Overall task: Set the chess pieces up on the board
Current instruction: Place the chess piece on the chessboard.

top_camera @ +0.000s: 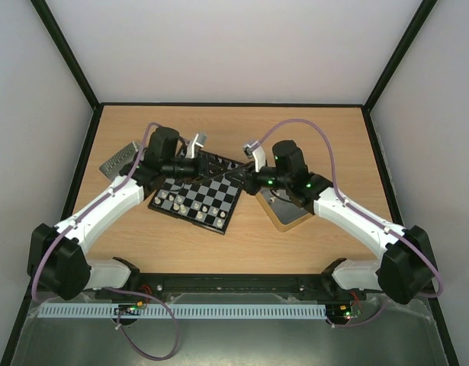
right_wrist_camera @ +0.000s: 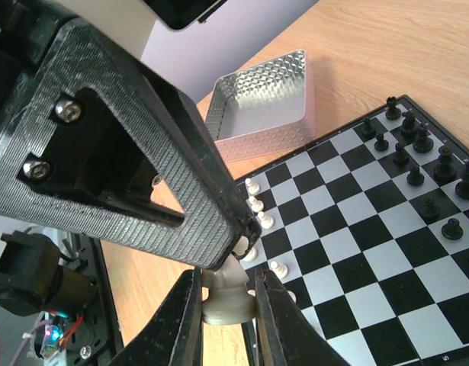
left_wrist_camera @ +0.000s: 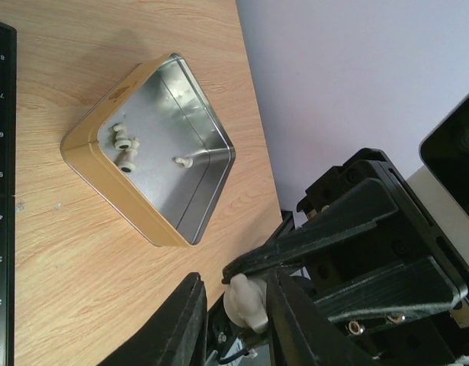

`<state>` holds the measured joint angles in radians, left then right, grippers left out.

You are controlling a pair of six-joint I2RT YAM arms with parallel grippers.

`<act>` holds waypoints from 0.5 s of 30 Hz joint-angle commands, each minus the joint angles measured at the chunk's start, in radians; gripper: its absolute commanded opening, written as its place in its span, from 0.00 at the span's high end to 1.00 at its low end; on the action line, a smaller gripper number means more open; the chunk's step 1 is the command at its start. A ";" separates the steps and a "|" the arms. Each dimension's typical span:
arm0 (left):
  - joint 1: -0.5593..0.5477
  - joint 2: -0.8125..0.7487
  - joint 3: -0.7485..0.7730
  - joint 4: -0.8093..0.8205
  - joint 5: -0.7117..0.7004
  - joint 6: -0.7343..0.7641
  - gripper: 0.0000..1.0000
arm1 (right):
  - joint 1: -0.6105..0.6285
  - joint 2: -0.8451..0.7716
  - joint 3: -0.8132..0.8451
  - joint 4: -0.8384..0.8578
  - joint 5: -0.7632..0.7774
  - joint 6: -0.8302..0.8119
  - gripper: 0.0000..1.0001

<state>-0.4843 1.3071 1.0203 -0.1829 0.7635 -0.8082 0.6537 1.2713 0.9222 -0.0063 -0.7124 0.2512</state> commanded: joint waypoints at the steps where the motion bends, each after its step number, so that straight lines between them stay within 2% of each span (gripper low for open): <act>1: -0.001 0.015 0.015 -0.006 0.016 -0.013 0.74 | 0.015 0.009 0.040 -0.033 0.015 -0.055 0.86; 5: 0.002 0.015 0.008 0.021 0.028 -0.040 0.75 | 0.022 0.016 0.049 -0.055 0.020 -0.077 0.86; 11: 0.003 0.012 -0.002 0.034 0.050 -0.052 0.88 | 0.024 0.017 0.047 -0.048 0.032 -0.072 0.86; 15: 0.003 0.006 -0.013 0.020 0.042 -0.034 0.96 | 0.024 0.009 0.045 -0.041 0.052 -0.059 0.78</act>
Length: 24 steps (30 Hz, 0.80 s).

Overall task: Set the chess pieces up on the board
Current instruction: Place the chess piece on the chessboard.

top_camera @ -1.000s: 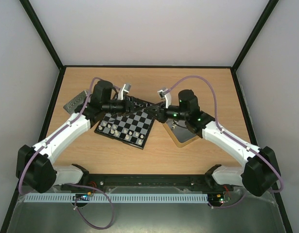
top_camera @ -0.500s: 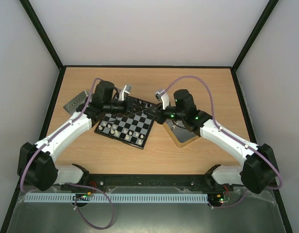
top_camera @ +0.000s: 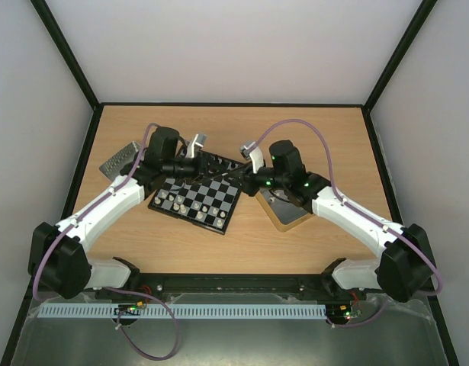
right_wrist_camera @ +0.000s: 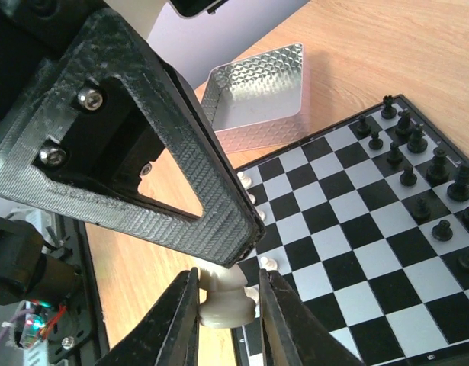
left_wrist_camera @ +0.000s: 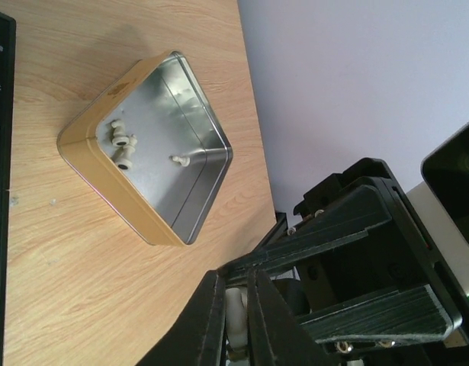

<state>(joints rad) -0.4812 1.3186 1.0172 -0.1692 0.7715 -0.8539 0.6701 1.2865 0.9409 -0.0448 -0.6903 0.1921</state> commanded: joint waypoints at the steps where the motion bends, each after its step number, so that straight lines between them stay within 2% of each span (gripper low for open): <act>1: -0.001 -0.008 -0.009 -0.007 0.018 0.024 0.97 | 0.008 -0.011 0.023 0.001 0.033 0.003 0.75; 4: 0.000 -0.021 -0.002 -0.064 -0.061 0.076 0.98 | 0.008 -0.031 0.011 0.003 0.042 0.013 0.59; 8: 0.000 -0.052 0.001 -0.215 -0.368 0.174 0.97 | 0.008 -0.068 -0.025 0.014 0.091 0.030 0.43; 10: -0.001 -0.069 -0.010 -0.297 -0.553 0.205 0.98 | 0.008 -0.085 -0.045 0.025 0.135 0.049 0.39; 13: -0.009 -0.102 -0.035 -0.400 -0.781 0.218 0.98 | 0.007 -0.100 -0.069 0.046 0.225 0.086 0.37; 17: -0.023 -0.165 -0.093 -0.456 -0.972 0.173 0.98 | 0.007 -0.090 -0.076 0.059 0.321 0.126 0.36; 20: -0.028 -0.200 -0.161 -0.468 -1.066 0.133 0.98 | 0.007 -0.073 -0.074 0.062 0.357 0.142 0.36; 24: -0.027 -0.215 -0.259 -0.424 -1.095 0.090 0.97 | 0.007 -0.047 -0.064 0.060 0.388 0.155 0.36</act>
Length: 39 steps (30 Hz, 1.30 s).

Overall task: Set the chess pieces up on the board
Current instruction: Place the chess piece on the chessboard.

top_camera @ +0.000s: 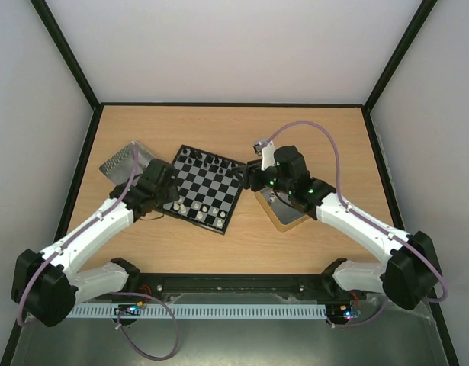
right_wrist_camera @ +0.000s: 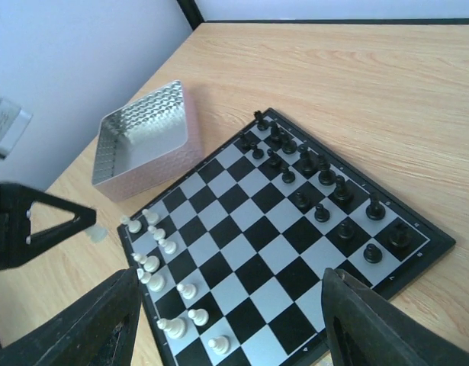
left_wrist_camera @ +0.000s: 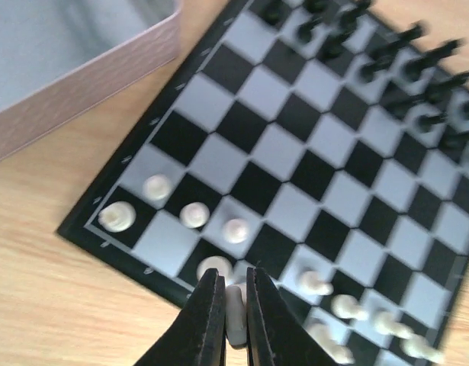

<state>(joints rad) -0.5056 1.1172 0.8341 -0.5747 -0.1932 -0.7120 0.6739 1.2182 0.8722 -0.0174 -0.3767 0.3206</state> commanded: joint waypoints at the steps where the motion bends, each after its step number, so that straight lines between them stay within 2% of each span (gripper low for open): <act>1: -0.002 -0.015 -0.104 0.001 -0.132 -0.057 0.98 | 0.004 0.026 0.007 0.030 0.080 0.028 0.36; 13: 0.039 0.066 -0.198 0.196 -0.117 -0.060 0.98 | 0.003 0.038 0.010 0.016 0.107 0.035 0.36; 17: 0.052 0.093 -0.198 0.204 -0.151 -0.053 0.98 | 0.002 0.040 0.009 0.011 0.118 0.035 0.36; 39: 0.050 0.145 -0.284 0.305 -0.131 -0.047 0.95 | 0.002 0.062 0.013 0.005 0.131 0.043 0.35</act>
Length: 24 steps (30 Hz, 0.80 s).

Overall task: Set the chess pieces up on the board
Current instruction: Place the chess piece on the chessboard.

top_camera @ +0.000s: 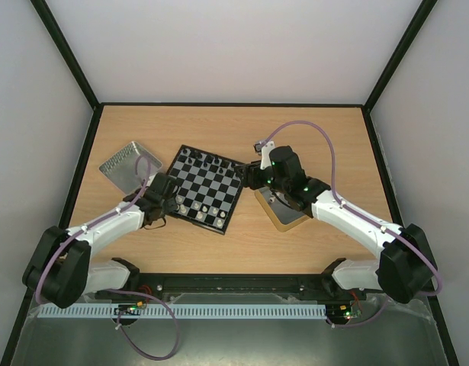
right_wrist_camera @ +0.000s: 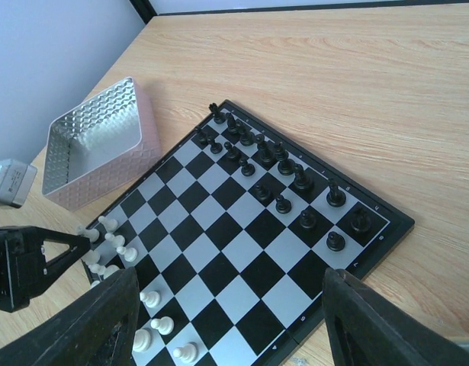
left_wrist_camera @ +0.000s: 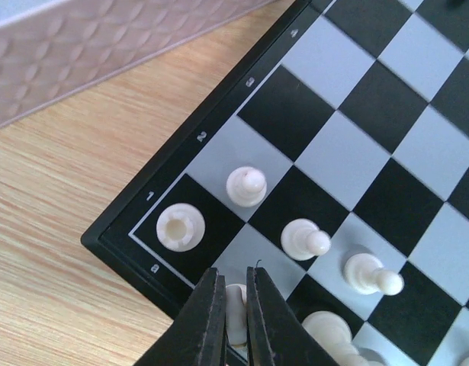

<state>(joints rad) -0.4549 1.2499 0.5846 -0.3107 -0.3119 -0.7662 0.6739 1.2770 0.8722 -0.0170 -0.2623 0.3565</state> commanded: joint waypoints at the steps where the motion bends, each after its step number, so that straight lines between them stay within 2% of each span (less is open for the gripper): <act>1: -0.001 0.014 -0.039 0.047 -0.014 0.007 0.95 | 0.003 0.002 0.013 0.003 0.017 0.007 0.35; 11: -0.004 0.042 -0.037 0.060 -0.015 0.015 0.90 | 0.003 -0.001 0.011 -0.001 0.020 0.008 0.35; 20: -0.005 0.008 -0.009 0.001 -0.013 0.010 0.77 | 0.003 -0.004 0.009 0.001 0.018 0.009 0.35; 24: -0.005 -0.015 0.016 -0.020 0.008 0.013 0.74 | 0.003 -0.004 0.007 0.000 0.017 0.009 0.35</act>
<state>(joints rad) -0.4557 1.2675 0.5602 -0.2836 -0.3130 -0.7544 0.6739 1.2770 0.8719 -0.0174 -0.2615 0.3637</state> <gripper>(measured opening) 0.249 0.647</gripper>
